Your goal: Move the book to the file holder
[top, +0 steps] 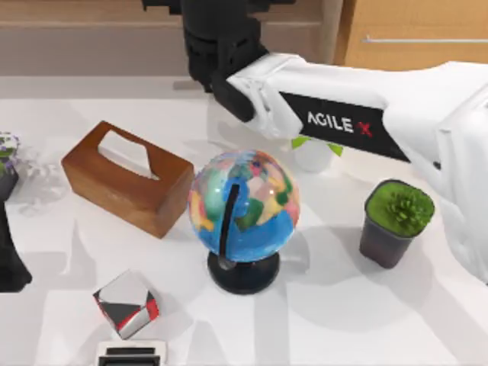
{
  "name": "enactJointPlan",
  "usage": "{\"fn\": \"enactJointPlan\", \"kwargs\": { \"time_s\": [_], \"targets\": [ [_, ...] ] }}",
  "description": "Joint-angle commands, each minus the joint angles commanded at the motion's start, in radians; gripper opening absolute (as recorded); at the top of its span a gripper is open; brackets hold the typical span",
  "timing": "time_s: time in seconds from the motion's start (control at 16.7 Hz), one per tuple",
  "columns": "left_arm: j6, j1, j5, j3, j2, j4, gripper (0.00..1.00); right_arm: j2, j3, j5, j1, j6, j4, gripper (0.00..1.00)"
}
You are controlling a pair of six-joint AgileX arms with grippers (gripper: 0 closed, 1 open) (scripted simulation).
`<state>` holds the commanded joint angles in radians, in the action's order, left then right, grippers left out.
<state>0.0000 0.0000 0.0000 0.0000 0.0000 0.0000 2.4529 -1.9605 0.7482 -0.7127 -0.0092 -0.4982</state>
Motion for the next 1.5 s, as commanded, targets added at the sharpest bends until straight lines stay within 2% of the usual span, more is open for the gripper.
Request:
{"fn": "enactJointPlan", "kwargs": {
  "time_s": [0.12,0.18,1.26,1.5],
  "targets": [
    [0.0,0.0,0.0,0.0,0.0,0.0,1.0,0.0,0.0,0.0,0.0,0.0,0.0,0.02],
    [0.0,0.0,0.0,0.0,0.0,0.0,1.0,0.0,0.0,0.0,0.0,0.0,0.0,0.0],
    [0.0,0.0,0.0,0.0,0.0,0.0,1.0,-0.013,-0.029,-0.001,-0.004,0.003,0.046,0.0],
    [0.0,0.0,0.0,0.0,0.0,0.0,1.0,-0.082,0.042,-0.047,-0.006,0.027,0.038,0.0]
  ]
}}
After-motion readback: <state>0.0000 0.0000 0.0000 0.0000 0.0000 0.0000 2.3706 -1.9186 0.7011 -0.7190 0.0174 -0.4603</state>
